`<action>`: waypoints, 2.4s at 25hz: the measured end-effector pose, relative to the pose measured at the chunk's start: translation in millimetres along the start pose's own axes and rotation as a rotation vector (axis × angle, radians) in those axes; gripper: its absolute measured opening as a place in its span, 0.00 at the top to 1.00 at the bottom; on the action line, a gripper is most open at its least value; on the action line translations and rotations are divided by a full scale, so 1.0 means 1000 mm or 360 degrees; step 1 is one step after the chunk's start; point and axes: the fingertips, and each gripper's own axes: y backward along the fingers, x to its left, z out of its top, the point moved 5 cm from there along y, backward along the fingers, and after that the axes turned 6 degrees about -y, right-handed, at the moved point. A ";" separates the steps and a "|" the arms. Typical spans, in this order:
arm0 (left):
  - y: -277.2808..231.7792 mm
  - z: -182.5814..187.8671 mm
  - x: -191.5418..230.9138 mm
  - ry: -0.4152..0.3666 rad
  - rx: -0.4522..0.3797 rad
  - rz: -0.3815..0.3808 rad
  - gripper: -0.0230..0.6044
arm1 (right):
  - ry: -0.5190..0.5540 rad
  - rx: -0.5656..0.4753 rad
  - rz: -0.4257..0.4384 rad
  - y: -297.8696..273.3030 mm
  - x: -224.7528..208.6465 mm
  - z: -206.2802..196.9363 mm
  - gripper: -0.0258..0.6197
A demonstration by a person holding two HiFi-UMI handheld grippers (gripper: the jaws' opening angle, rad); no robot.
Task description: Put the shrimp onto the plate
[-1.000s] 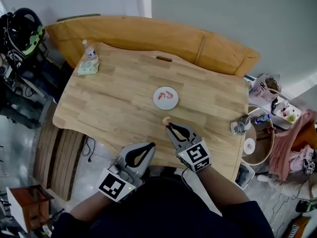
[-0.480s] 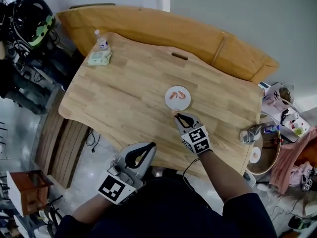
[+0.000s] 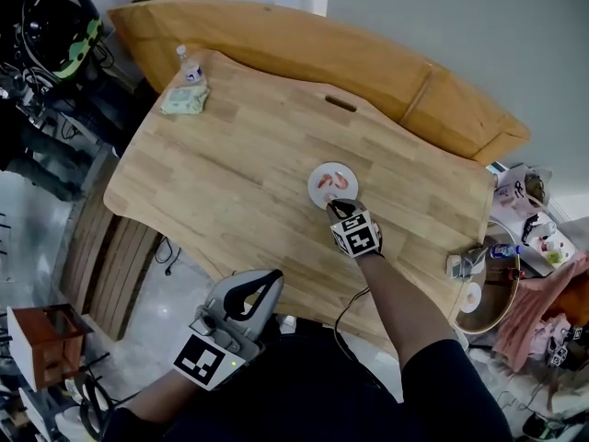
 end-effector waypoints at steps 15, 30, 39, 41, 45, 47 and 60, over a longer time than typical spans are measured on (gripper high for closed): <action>-0.002 -0.010 0.007 0.0016 0.0084 0.0043 0.97 | -0.0067 0.0250 -0.0039 -0.056 -0.029 -0.022 0.88; 0.005 -0.010 0.009 -0.0003 0.0102 0.0007 0.97 | -0.0145 0.0204 -0.0081 -0.048 -0.032 -0.014 0.78; 0.021 -0.006 0.001 -0.0026 0.0038 -0.0111 0.97 | -0.0119 -0.0067 -0.0033 0.039 0.026 -0.001 0.78; 0.024 -0.006 -0.001 -0.0030 0.0029 -0.0140 0.97 | -0.0128 -0.0146 -0.0021 0.062 0.046 0.004 0.78; 0.028 -0.006 -0.006 -0.0049 -0.0006 -0.0201 0.97 | -0.0146 -0.0308 0.0007 0.110 0.086 0.017 0.78; 0.032 -0.007 -0.010 -0.0048 -0.0013 -0.0228 0.97 | -0.0159 -0.0387 0.0031 0.134 0.108 0.024 0.79; 0.044 -0.002 -0.040 -0.0102 -0.0070 -0.0473 0.97 | -0.0206 -0.0841 -0.0006 0.269 0.193 0.057 0.93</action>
